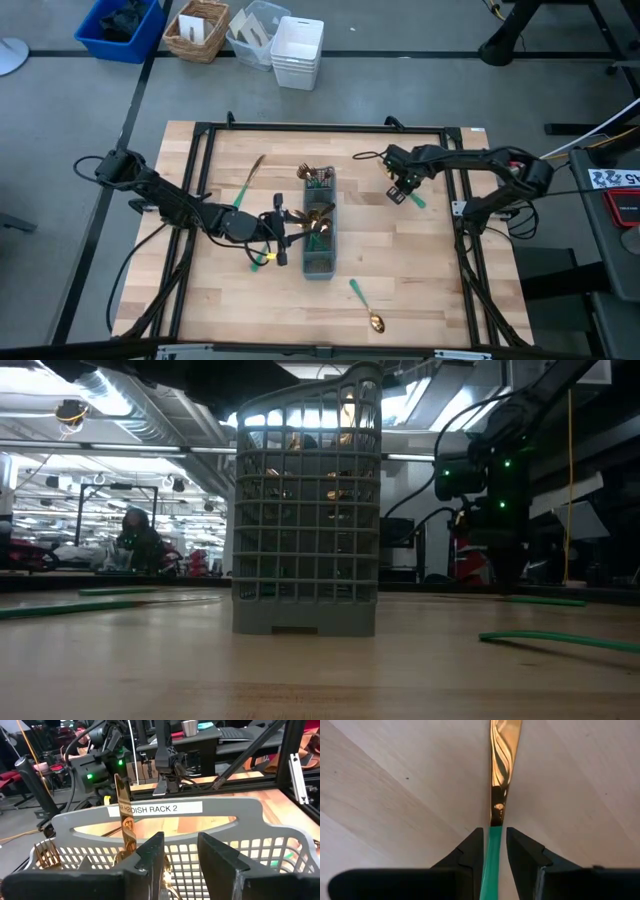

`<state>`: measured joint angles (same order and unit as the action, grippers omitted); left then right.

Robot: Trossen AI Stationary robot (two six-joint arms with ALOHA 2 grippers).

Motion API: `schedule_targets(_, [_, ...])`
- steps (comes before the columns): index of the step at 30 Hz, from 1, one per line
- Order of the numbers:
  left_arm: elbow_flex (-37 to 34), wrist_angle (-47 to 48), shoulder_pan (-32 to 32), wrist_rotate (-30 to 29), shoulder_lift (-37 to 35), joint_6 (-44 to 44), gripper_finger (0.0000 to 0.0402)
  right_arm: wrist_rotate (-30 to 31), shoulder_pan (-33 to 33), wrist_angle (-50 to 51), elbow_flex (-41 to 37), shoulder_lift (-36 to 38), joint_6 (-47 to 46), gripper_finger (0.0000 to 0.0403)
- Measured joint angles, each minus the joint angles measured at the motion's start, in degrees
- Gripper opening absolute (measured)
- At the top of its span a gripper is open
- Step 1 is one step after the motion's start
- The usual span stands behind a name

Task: Sort silverware
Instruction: Put the green knife into the utensil rack

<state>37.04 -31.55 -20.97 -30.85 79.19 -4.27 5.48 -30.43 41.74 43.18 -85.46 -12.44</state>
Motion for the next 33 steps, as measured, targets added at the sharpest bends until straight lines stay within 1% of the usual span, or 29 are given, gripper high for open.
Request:
schedule_targets(10, [0.0,1.1,0.0,0.0,0.0,0.6,0.0111,-0.1,-0.1,-0.9,0.3,-4.6,1.8,0.0088])
schedule_targets(13, [0.0,1.2,0.0,0.0,0.0,1.4,0.0111,-3.2,-0.1,-0.6,0.3,-5.2,3.9,0.0086])
schedule_targets(15, [0.0,1.1,0.0,0.0,0.0,1.4,0.0111,-5.7,-0.1,-0.5,0.3,-5.2,4.1,0.0077])
schedule_targets(22, [0.0,1.1,0.0,0.0,0.0,1.5,0.0111,-7.7,-0.1,1.5,0.3,-5.2,0.5,0.0016])
schedule_targets(26, [0.0,1.0,0.0,0.0,0.0,1.6,0.0111,-15.0,0.2,3.0,0.2,-5.3,-0.8,0.0014])
schedule_targets(29, [0.0,1.0,0.0,0.0,0.0,1.6,0.0111,-20.4,0.3,2.8,0.0,-5.5,-0.9,0.0025])
schedule_targets(31, [0.0,1.0,0.0,0.0,0.0,1.6,0.0111,-22.7,1.2,2.9,0.0,-5.6,-0.9,0.0028])
schedule_targets(33, [0.0,1.0,0.0,0.0,0.0,1.6,0.0111,-23.6,2.3,2.9,0.0,-5.6,-0.8,0.0027])
